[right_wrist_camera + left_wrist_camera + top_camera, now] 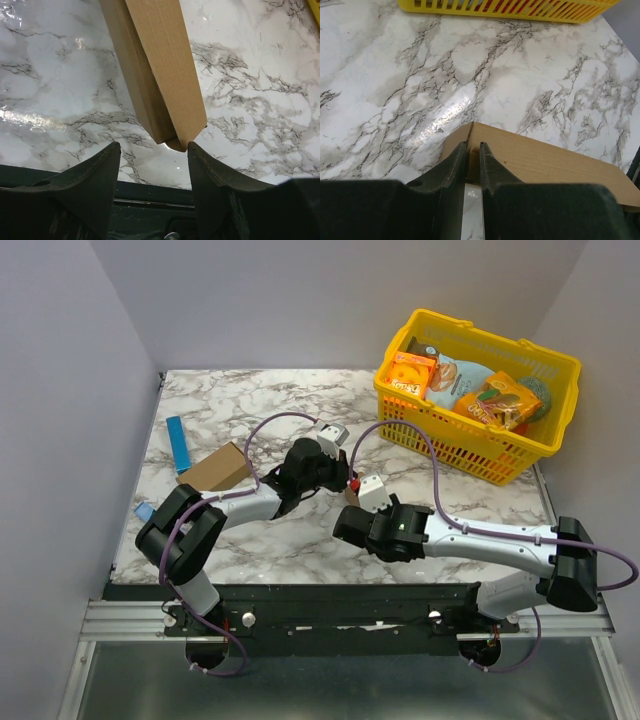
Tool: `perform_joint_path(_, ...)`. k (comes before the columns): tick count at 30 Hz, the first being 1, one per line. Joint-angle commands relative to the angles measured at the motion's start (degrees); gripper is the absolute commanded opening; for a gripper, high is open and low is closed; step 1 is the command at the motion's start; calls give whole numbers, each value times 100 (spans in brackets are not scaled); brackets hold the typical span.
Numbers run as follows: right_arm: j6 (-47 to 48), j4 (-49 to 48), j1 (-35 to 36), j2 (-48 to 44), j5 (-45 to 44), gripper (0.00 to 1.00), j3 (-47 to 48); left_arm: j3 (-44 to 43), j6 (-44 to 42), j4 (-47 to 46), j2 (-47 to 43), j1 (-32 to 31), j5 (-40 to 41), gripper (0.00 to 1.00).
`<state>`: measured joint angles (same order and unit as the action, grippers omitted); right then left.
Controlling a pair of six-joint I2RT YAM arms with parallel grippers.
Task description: Fold the paper box
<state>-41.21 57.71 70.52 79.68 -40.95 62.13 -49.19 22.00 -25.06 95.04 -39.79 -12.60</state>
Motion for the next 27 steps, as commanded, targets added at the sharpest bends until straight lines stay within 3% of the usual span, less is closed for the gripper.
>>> perform_joint_path(1, 148, -357, 32, -5, 60, 63, -218, 103, -258, 950, 260, -11, 267, 23)
perform_joint_path(19, -80, -621, -47, 417, 728, 57, -658, 111, -258, 933, 251, -20, 267, 21)
perform_joint_path(27, 8, -1052, -293, 382, 1414, 57, -1010, 252, -249, 783, 260, -29, 205, 21)
